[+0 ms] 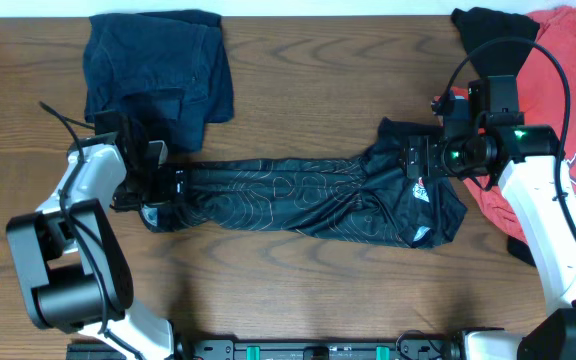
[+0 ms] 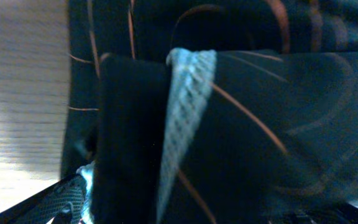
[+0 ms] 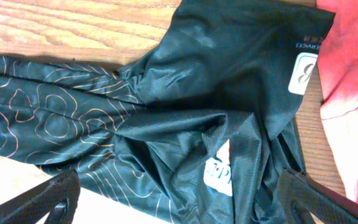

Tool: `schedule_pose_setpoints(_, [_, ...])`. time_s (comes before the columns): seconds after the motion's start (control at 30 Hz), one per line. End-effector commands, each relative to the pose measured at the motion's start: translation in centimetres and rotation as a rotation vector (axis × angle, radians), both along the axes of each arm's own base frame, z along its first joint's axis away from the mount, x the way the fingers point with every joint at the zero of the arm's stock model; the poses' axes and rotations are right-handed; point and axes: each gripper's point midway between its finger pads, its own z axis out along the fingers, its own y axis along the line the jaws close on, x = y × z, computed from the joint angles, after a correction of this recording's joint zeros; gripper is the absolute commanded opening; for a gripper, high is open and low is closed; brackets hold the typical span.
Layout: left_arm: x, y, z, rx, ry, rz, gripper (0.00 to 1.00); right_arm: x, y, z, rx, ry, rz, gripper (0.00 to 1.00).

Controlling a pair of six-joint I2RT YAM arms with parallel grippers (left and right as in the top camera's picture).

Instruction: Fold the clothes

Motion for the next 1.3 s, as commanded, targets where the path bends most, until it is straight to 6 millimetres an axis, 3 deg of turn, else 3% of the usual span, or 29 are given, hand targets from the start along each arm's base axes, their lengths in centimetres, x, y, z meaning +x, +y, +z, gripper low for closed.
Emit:
schedule_pose_setpoints(0.0, [0.4,0.0,0.2,-0.008,-0.001,0.029,0.98,0.2,0.1,0.5,0.002,-0.020,0.025,0.99])
schedule_pose_setpoints(0.07, [0.5,-0.7,0.3,-0.052,-0.008,0.033,0.95,0.2,0.1,0.5,0.002,-0.021,0.027,0.99])
schedule_pose_setpoints(0.23, [1.0,-2.4,0.7,-0.143,-0.033,0.026,0.65,0.3,0.1,0.5,0.002,-0.023,0.027,0.99])
schedule_pose_setpoints(0.33, [1.2,-2.4,0.7,-0.142,-0.040,0.022,0.33,0.3,0.1,0.5,0.002,-0.022,0.027,0.96])
schedule_pose_setpoints(0.37, [1.3,-2.4,0.7,-0.140,-0.046,0.022,0.07,0.2,0.1,0.5,0.002,-0.019,0.027,0.95])
schedule_pose_setpoints(0.57, [2.6,-1.4,2.6,-0.125,-0.108,0.058,0.06,0.0,0.5,0.5,0.024,-0.010,0.035,0.82])
schedule_pose_setpoints(0.67, [3.2,-0.6,4.9,-0.102,-0.157,0.073,0.06,-0.4,1.1,0.6,0.063,0.003,0.046,0.80])
schedule_pose_setpoints(0.8, [3.1,1.9,7.7,-0.002,-0.181,0.144,0.06,-1.1,1.7,0.5,0.092,0.033,0.059,0.79])
schedule_pose_setpoints(0.93, [2.7,2.5,9.1,-0.001,-0.185,0.162,0.06,-1.4,2.0,0.5,0.091,0.043,0.070,0.79])
schedule_pose_setpoints(1.07, [2.8,1.1,9.4,-0.056,-0.186,0.144,0.06,-1.4,2.2,0.5,0.091,0.041,0.077,0.78])
schedule_pose_setpoints(1.27, [3.5,-4.0,10.1,-0.187,-0.206,0.037,0.06,-1.4,2.3,0.5,0.091,0.040,0.076,0.78])
